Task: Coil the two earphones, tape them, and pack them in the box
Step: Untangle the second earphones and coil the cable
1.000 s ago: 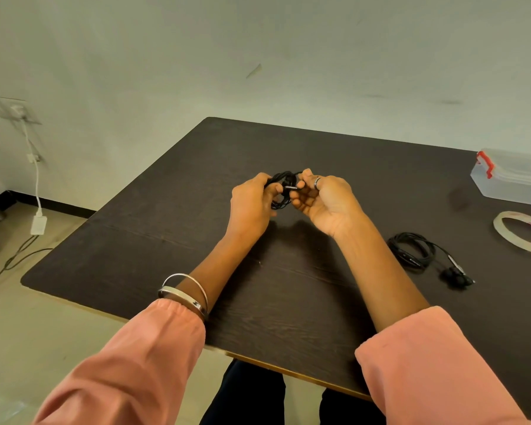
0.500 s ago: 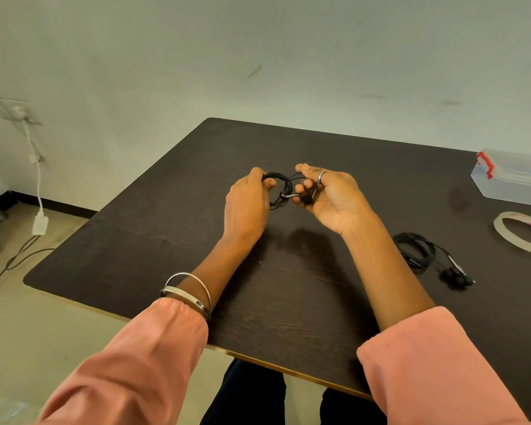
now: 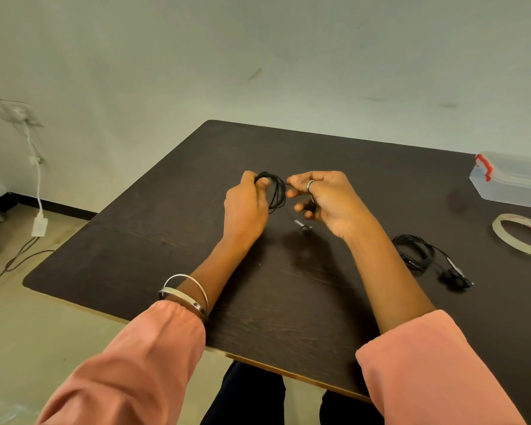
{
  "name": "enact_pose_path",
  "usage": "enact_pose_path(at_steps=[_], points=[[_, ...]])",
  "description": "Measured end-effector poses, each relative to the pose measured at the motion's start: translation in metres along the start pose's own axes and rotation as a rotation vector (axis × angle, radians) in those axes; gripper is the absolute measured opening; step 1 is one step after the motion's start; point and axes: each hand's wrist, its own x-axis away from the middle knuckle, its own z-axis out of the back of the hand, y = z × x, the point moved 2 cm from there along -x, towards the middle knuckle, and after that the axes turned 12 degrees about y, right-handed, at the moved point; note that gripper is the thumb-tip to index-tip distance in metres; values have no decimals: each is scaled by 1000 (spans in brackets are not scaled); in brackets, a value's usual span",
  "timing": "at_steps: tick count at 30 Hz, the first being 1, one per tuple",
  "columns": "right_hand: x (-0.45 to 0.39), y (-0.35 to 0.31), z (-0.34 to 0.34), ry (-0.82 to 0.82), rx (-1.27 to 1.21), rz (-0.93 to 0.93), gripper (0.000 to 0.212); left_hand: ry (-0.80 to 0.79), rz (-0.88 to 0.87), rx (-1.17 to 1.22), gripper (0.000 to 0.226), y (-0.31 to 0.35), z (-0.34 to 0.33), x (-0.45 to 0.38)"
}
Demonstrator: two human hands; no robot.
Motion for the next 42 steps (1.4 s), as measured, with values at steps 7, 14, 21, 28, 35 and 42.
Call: enact_pose_path(at_steps=[7, 14, 21, 28, 35, 42], points=[[-3, -1, -1, -17, 113, 346, 18, -134, 322, 270, 28, -1, -5, -1], [-6, 8, -6, -117, 134, 336, 26, -191, 374, 521, 32, 1, -4, 0], [-12, 13, 3, -144, -394, 57, 26, -435, 623, 885, 29, 12, -5, 4], [-10, 11, 8, -116, -429, 101, 35, -629, 543, 780, 15, 13, -3, 4], [-16, 17, 11, 78, 68, 351, 37, -394, 391, 413, 9, -1, -8, 3], [9, 0, 32, 8, 145, 335, 23, -466, 298, 503, 22, 12, -1, 7]])
